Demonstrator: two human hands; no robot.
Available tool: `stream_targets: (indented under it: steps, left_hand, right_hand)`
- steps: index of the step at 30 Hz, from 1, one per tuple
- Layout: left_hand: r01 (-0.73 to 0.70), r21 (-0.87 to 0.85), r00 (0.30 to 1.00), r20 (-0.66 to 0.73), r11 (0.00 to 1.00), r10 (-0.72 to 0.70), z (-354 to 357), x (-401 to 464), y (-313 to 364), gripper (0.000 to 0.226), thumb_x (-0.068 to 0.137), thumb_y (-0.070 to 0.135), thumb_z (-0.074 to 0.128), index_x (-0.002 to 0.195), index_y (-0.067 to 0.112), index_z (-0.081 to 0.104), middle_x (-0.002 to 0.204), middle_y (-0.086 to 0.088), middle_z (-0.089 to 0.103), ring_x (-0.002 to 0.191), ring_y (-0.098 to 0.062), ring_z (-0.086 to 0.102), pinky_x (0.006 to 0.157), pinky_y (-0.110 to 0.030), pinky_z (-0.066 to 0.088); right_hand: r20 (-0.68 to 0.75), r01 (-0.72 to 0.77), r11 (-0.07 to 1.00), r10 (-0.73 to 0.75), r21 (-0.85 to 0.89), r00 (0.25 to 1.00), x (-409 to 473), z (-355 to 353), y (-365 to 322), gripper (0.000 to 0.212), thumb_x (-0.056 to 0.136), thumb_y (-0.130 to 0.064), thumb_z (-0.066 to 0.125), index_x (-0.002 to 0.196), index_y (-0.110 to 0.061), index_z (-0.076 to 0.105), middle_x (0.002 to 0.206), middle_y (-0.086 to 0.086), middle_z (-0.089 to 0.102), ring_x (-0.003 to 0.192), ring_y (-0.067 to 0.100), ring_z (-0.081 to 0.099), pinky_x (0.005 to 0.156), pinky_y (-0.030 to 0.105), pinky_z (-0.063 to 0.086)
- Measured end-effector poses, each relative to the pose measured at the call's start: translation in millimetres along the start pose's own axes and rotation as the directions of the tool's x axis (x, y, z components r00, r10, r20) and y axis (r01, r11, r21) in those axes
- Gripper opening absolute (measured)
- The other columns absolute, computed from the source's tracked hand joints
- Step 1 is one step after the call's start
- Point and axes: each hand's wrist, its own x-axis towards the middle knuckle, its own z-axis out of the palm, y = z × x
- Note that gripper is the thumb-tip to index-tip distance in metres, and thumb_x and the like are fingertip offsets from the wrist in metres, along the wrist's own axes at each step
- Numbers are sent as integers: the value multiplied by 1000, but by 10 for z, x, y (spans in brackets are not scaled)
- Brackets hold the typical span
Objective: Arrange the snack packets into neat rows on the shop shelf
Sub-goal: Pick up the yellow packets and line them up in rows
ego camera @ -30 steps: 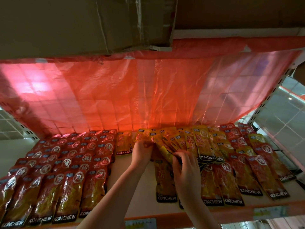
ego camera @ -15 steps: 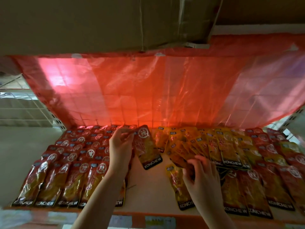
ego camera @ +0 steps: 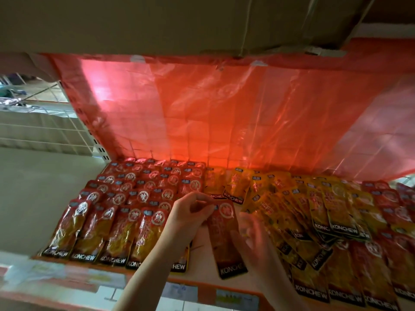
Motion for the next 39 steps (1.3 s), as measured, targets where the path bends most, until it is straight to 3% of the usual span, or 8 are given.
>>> stream_targets:
  steps: [5, 10, 14, 19, 23, 29, 34, 39]
  left_hand:
    - [-60, 258, 998, 35, 964, 53, -434, 100, -40, 29, 82, -2, 63, 94, 24, 65, 89, -1, 72, 80, -16, 69, 70, -32, 58]
    - [-159, 559, 987, 81, 814, 137, -791, 203, -172, 40, 78, 6, 71, 102, 36, 59, 96, 14, 66, 89, -5, 65, 73, -22, 54]
    - [-355, 813, 935, 302, 462, 187, -785, 196, -350, 54, 76, 32, 73, 126, 30, 54, 125, 13, 54, 119, -9, 46, 102, -31, 40]
    - [-501, 863, 846, 471, 71, 249, -817, 257, -488, 88, 39, 55, 85, 117, 32, 50, 104, 9, 64, 95, -18, 62, 72, -38, 55]
    - [-536, 843, 818, 508, 38, 271, -826, 336, -489, 82, 37, 59, 83, 110, 34, 54, 99, 9, 65, 91, -18, 63, 67, -37, 52]
    - [-572, 810, 807, 529, 127, 263, -844, 449, -483, 57, 62, 37, 79, 113, 37, 54, 113, 11, 60, 107, -20, 53, 81, -39, 44]
    - [-553, 804, 822, 485, 218, 297, -952, 457, -475, 50, 84, 34, 62, 131, 35, 45, 134, 14, 46, 129, -14, 32, 103, -36, 30]
    - [-527, 808, 846, 472, 263, 248, -1009, 484, -458, 44, 91, 36, 52, 134, 37, 42, 136, 15, 43, 133, -12, 27, 106, -34, 26]
  right_hand:
    - [12, -79, 997, 78, 21, 997, -25, 162, -15, 22, 84, -33, 63, 99, -30, 48, 88, 1, 65, 75, 12, 69, 64, 34, 59]
    - [-109, -103, 985, 88, -141, 990, 38, 338, 204, 29, 87, -37, 60, 112, -34, 46, 99, -5, 64, 80, 8, 66, 70, 33, 58]
    - [-202, -53, 999, 51, -5, 978, 40, 587, 211, 42, 80, -46, 67, 110, -23, 50, 92, 4, 69, 78, 12, 69, 62, 26, 55]
    - [-339, 11, 996, 21, 91, 941, 44, 662, 262, 32, 82, -36, 66, 106, -25, 49, 96, 9, 67, 83, 18, 69, 66, 33, 58]
    - [-341, 46, 990, 1, 132, 940, 41, 628, 206, 30, 88, 1, 55, 106, -21, 46, 99, 11, 63, 83, 19, 66, 66, 21, 55]
    - [-355, 104, 982, -42, 158, 934, 49, 645, 258, 30, 87, -6, 60, 110, -20, 46, 102, 16, 64, 85, 20, 68, 65, 24, 55]
    - [-283, 150, 988, -134, 33, 950, 65, 788, 262, 59, 70, -61, 62, 116, -26, 47, 105, 3, 66, 89, 18, 68, 66, 29, 57]
    - [-311, 222, 968, -248, -117, 917, 157, 1076, 216, 23, 85, -29, 53, 107, -26, 52, 96, -18, 66, 80, 10, 67, 62, 28, 56]
